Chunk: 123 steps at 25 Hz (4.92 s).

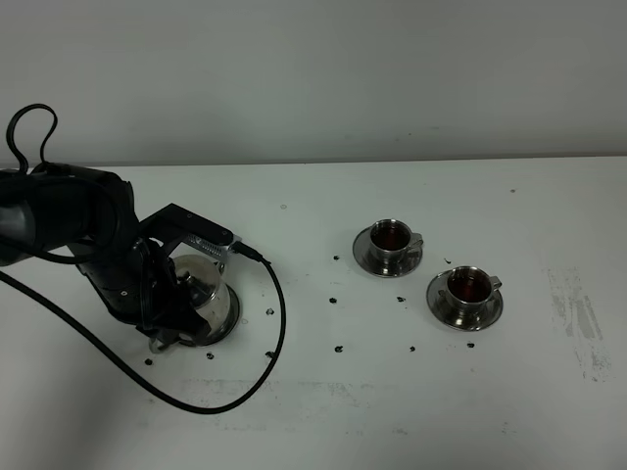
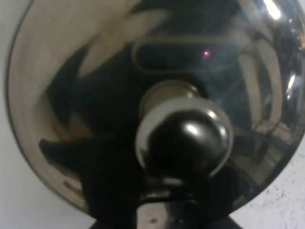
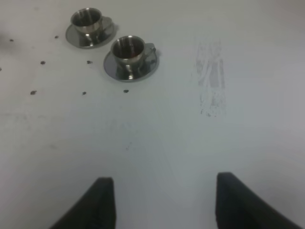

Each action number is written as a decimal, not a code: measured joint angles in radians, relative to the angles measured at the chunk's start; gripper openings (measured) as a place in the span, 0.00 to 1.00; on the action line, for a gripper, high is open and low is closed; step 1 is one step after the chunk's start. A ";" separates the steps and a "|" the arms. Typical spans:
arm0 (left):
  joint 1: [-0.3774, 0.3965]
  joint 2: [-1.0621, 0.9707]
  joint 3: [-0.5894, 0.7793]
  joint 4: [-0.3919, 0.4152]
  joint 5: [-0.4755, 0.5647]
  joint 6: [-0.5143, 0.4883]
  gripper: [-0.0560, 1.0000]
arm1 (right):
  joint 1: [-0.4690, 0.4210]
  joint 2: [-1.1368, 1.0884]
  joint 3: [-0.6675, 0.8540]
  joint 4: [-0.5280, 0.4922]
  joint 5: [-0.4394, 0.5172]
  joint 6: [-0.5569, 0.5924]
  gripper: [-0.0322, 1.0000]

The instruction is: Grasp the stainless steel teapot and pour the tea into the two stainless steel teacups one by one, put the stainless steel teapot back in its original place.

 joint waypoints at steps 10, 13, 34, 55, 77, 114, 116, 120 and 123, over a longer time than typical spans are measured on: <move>0.000 -0.006 0.000 0.000 -0.004 0.000 0.22 | 0.000 0.000 0.000 0.000 0.000 0.000 0.48; 0.000 -0.006 0.000 -0.001 0.002 0.000 0.22 | 0.000 0.000 0.000 0.000 0.000 0.000 0.48; -0.003 -0.065 0.000 -0.002 0.014 -0.034 0.35 | 0.000 0.000 0.000 0.000 0.000 0.000 0.48; 0.059 -0.618 0.000 0.013 0.291 -0.034 0.35 | 0.000 0.000 0.000 0.000 0.000 0.000 0.48; 0.214 -0.969 0.159 -0.084 0.469 -0.229 0.35 | 0.000 0.000 0.000 -0.068 0.000 0.067 0.48; 0.288 -1.842 0.794 -0.070 0.343 -0.307 0.35 | 0.000 0.000 0.000 -0.057 -0.002 0.068 0.48; 0.288 -1.865 0.794 -0.070 0.343 -0.308 0.35 | 0.000 0.000 0.000 -0.056 -0.002 0.068 0.48; 0.288 -1.902 0.794 -0.070 0.342 -0.309 0.35 | 0.000 0.000 0.000 -0.056 -0.002 0.068 0.48; 0.288 -1.930 0.794 -0.070 0.342 -0.309 0.35 | 0.000 0.000 0.000 -0.056 -0.002 0.068 0.48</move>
